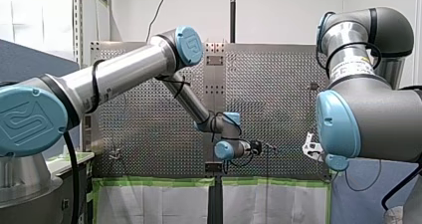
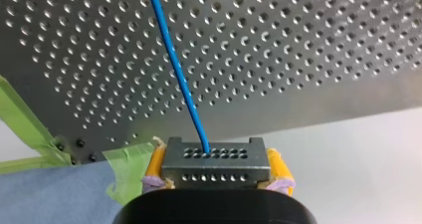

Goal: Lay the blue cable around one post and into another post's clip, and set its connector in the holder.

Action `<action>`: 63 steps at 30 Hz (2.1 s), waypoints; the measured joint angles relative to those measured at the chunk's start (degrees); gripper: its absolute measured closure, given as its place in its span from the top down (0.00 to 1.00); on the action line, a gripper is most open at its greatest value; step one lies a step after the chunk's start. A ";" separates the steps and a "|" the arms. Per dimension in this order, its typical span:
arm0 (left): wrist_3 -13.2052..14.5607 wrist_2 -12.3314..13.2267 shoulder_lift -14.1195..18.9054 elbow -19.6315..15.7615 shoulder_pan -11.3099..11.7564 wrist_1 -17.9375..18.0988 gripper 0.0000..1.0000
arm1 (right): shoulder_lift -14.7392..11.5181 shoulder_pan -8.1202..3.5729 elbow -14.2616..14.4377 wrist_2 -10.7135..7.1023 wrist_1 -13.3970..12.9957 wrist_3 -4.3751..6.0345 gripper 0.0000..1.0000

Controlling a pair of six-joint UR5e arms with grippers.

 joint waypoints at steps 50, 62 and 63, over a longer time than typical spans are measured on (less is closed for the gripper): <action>-1.72 -6.04 2.85 -7.15 -3.10 -1.30 1.00 | 0.09 0.16 -0.01 -2.42 -2.10 4.22 0.27; -1.89 -10.04 2.85 -7.15 -3.28 -1.92 1.00 | 0.09 0.24 0.00 -2.55 -2.00 4.20 0.27; -1.90 -10.55 2.85 -7.14 -3.30 -1.93 1.00 | 0.09 0.26 -0.01 -2.56 -2.01 4.19 0.27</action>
